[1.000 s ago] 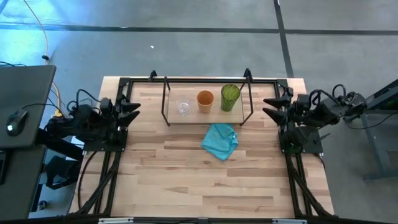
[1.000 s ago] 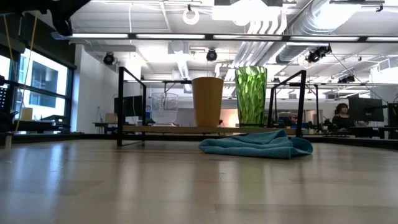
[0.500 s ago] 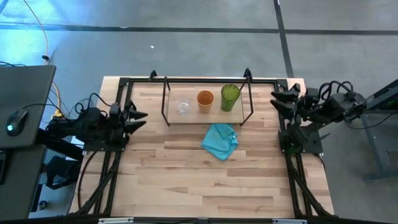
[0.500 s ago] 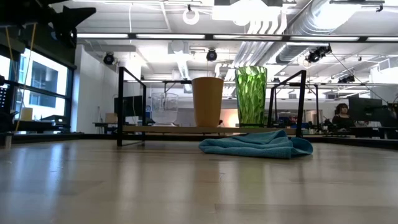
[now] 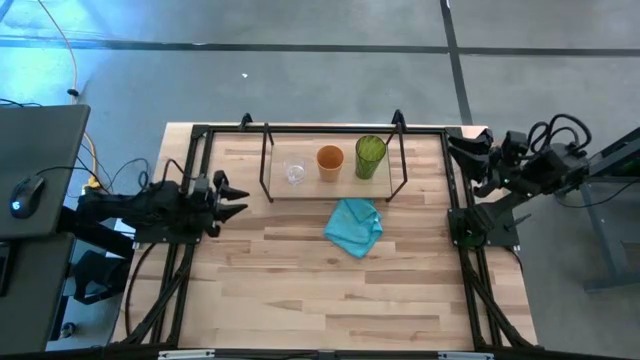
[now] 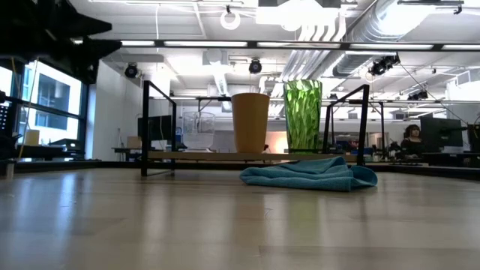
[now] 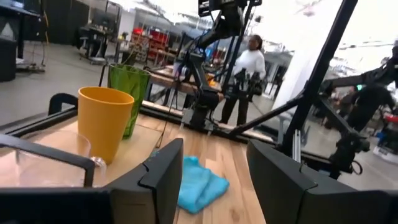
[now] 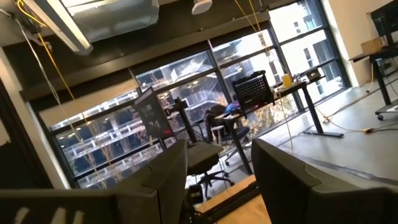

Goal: Stack small to large cups/mugs on shelf
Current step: Return to Home Position

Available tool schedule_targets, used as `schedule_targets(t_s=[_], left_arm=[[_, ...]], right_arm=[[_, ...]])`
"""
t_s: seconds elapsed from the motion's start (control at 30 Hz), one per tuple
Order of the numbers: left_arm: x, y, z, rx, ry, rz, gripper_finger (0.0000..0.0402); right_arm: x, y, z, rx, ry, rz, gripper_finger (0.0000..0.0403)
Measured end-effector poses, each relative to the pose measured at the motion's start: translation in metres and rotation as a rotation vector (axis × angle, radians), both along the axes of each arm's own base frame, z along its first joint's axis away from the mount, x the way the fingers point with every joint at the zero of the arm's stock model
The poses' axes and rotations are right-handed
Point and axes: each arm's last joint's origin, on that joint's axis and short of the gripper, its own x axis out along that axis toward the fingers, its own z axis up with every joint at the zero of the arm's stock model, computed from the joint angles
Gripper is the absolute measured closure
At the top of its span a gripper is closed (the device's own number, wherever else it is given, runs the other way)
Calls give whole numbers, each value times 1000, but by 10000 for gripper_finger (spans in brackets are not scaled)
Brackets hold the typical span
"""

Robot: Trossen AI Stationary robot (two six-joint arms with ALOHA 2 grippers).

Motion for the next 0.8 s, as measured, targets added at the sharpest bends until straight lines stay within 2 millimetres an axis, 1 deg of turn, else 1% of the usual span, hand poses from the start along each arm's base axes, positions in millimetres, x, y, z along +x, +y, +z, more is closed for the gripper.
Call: schedule_targets(t_s=[0.13, 0.6, 0.73, 0.8], left_arm=[[5, 0, -14, 2, -65, 1, 234], [5, 1, -17, -2, -29, 26, 234], [6, -1, -25, 6, 55, -40, 234], [6, -2, -25, 25, 63, -96, 234]], right_arm=[[0, 0, 0, 6, -3, -9, 231], [2, 0, -5, -17, 55, -21, 231], [2, 0, -5, -11, 53, -19, 231], [2, 0, -5, -1, 48, -16, 231]])
